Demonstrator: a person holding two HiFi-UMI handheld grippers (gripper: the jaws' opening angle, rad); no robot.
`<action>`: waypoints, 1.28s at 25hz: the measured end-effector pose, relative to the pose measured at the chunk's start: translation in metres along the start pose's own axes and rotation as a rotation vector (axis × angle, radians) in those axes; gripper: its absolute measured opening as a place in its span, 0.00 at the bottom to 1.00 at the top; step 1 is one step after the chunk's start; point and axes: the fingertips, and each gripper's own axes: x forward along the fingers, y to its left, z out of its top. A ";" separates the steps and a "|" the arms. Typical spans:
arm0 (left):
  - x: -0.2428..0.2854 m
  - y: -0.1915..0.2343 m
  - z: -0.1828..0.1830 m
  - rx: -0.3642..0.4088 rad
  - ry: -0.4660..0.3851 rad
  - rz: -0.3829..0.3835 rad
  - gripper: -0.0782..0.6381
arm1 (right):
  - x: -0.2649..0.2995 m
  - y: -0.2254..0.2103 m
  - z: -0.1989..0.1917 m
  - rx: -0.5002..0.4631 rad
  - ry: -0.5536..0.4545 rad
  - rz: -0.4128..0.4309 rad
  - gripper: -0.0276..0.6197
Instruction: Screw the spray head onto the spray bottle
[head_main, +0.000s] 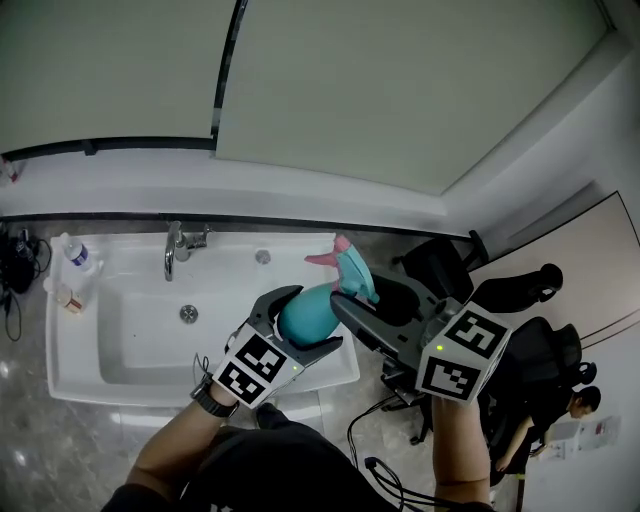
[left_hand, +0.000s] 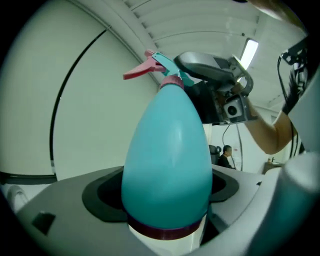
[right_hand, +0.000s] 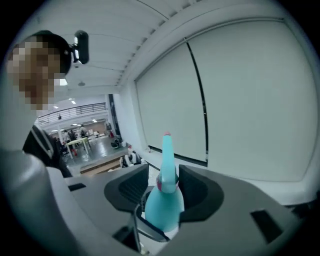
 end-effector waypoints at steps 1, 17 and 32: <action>-0.002 -0.004 0.001 -0.008 -0.001 -0.043 0.72 | -0.009 0.005 0.004 -0.033 -0.011 0.047 0.29; -0.066 -0.143 0.008 -0.033 0.033 -0.919 0.72 | -0.087 0.076 0.027 -0.654 0.030 0.709 0.48; -0.090 -0.179 0.041 -0.046 -0.085 -1.141 0.72 | -0.090 0.129 0.022 -0.324 -0.260 1.207 0.48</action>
